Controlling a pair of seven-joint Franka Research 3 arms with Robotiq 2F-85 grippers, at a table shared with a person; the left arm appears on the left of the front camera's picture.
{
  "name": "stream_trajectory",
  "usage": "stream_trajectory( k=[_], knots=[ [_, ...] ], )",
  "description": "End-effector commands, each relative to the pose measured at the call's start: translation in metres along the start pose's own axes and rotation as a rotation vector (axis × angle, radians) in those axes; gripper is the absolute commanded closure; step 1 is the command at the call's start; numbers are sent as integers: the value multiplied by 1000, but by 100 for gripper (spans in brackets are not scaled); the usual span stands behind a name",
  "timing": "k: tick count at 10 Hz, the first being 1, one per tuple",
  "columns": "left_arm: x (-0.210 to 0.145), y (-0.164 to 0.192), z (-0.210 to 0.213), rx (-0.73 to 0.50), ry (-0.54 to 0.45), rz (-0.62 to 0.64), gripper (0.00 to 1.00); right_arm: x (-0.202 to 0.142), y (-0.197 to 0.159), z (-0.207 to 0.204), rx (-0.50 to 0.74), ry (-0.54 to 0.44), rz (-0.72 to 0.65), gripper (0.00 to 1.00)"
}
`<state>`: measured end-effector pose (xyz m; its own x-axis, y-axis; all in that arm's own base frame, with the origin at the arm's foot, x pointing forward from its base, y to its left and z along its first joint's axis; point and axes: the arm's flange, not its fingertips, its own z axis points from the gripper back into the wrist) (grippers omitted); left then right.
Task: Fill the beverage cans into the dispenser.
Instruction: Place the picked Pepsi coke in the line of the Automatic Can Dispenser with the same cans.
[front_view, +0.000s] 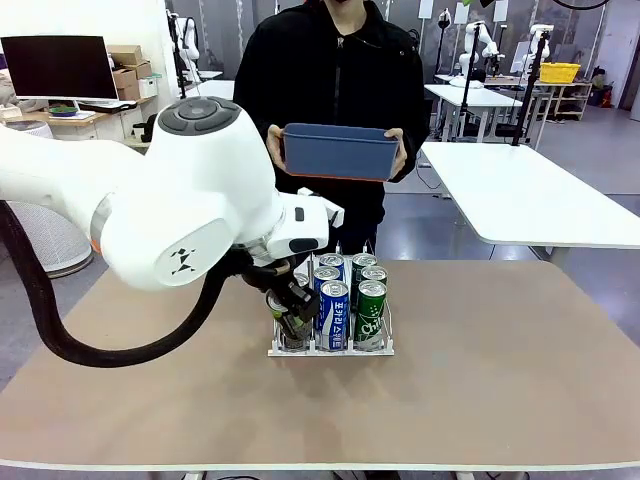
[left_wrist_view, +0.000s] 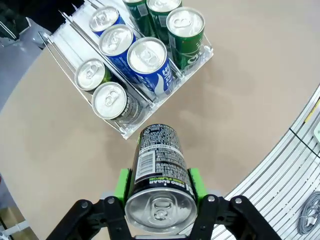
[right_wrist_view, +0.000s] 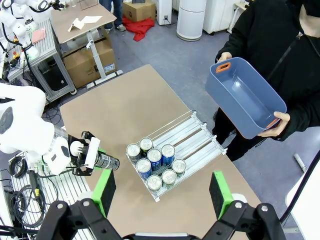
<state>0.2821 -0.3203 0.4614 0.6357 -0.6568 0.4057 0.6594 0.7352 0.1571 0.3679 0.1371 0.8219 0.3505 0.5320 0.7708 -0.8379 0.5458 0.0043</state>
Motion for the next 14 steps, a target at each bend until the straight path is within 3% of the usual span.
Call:
stream_trajectory(
  k=[1, 2, 3, 4, 5, 7, 8, 10, 11, 14],
  knots=[
    [6, 5, 17, -35, 9, -84, 42, -2, 0, -1, 1, 2, 0, 0],
    [0, 0, 0, 0, 0, 0, 42, -2, 0, -1, 1, 2, 0, 0],
    [0, 0, 0, 0, 0, 0, 42, -2, 0, -1, 1, 2, 0, 0],
    [2, 3, -1, -8, 13, -25, 67, -2, 0, -1, 1, 2, 0, 0],
    [2, 2, 8, 33, 20, -46, 100, -2, 0, -1, 1, 2, 0, 0],
    [6, 8, 7, 68, -3, 9, 100, -2, 0, -1, 1, 2, 0, 0],
    [0, 3, 1, 4, 19, -34, 100, -2, 0, -1, 1, 2, 0, 0],
    [0, 3, 1, 4, 19, -34, 100, -2, 0, -1, 1, 2, 0, 0],
    [1, 4, 1, 14, 19, -27, 42, -2, 0, -1, 1, 2, 0, 0],
    [12, 8, -12, -42, -32, 21, 42, -2, 0, -1, 1, 2, 0, 0]
  ],
)
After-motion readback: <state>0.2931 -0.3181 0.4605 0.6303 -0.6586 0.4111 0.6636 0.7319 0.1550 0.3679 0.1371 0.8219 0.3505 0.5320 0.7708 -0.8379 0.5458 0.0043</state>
